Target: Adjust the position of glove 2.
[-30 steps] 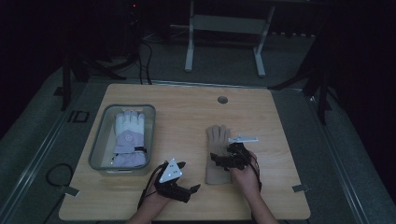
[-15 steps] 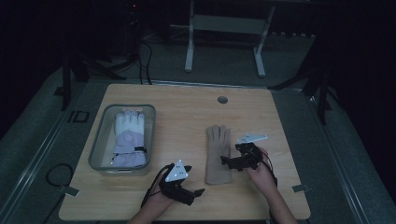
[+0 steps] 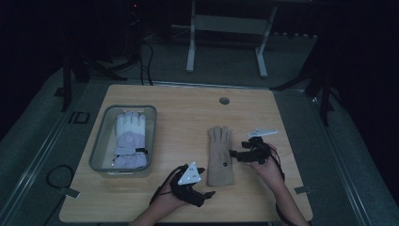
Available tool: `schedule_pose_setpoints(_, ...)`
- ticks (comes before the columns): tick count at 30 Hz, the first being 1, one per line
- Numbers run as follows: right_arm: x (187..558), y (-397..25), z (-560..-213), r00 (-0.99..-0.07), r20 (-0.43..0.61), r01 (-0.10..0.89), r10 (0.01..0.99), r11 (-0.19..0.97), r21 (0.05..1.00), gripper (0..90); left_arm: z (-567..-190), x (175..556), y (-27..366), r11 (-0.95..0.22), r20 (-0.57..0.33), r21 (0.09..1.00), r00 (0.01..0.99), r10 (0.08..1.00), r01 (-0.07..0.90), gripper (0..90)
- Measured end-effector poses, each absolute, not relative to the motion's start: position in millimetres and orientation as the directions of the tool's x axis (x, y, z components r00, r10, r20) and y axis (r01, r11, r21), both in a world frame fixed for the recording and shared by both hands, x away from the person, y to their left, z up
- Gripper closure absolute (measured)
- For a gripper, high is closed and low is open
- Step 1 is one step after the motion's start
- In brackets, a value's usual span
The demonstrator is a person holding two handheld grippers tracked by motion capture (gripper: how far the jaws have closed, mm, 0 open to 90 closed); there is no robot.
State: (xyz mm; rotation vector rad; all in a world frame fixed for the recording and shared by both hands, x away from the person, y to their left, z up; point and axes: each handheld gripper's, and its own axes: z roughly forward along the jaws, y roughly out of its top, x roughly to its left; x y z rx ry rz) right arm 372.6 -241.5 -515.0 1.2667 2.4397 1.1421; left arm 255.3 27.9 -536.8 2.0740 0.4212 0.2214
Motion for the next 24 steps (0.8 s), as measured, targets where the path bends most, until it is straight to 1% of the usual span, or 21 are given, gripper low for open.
schedule_pose_setpoints(3, 381, -239, -515, -0.611, 0.223, 0.649, 0.76, 0.319, 0.691, 31.6, -536, 259, 13, -0.502, 0.014, 0.847, 0.937, 0.35, 0.174, 15.1)
schedule_pose_setpoints(10, 403, -229, -524, -0.575, 0.255, 0.676, 0.777, 0.275, 0.684, 26.0, -539, 273, -7, -0.531, 0.001, 0.828, 0.946, 0.324, 0.181, 15.5)
schedule_pose_setpoints(12, 407, -227, -530, -0.572, 0.253, 0.684, 0.78, 0.282, 0.673, 26.0, -539, 277, -8, -0.54, 0.002, 0.822, 0.947, 0.322, 0.182, 16.6)
schedule_pose_setpoints(14, 411, -224, -537, -0.567, 0.259, 0.699, 0.782, 0.29, 0.654, 26.0, -540, 279, -9, -0.55, 0.004, 0.816, 0.95, 0.312, 0.178, 20.4)
schedule_pose_setpoints(16, 411, -220, -545, -0.572, 0.234, 0.704, 0.786, 0.324, 0.632, 26.2, -541, 281, -8, -0.554, -0.004, 0.812, 0.952, 0.307, 0.182, 22.5)
schedule_pose_setpoints(17, 410, -218, -548, -0.584, 0.229, 0.695, 0.779, 0.334, 0.636, 28.0, -541, 282, -8, -0.558, -0.005, 0.809, 0.951, 0.309, 0.186, 22.8)
schedule_pose_setpoints(19, 408, -217, -548, -0.606, 0.219, 0.68, 0.765, 0.355, 0.641, 36.4, -543, 283, -6, -0.56, -0.01, 0.805, 0.949, 0.316, 0.195, 23.1)
schedule_pose_setpoints(21, 406, -214, -548, -0.631, 0.217, 0.665, 0.745, 0.375, 0.645, 47.6, -545, 285, -5, -0.567, -0.014, 0.797, 0.945, 0.326, 0.208, 23.1)
schedule_pose_setpoints(24, 400, -207, -546, -0.674, 0.178, 0.622, 0.717, 0.421, 0.66, 58.3, -547, 285, -3, -0.569, -0.013, 0.794, 0.942, 0.336, 0.214, 23.1)
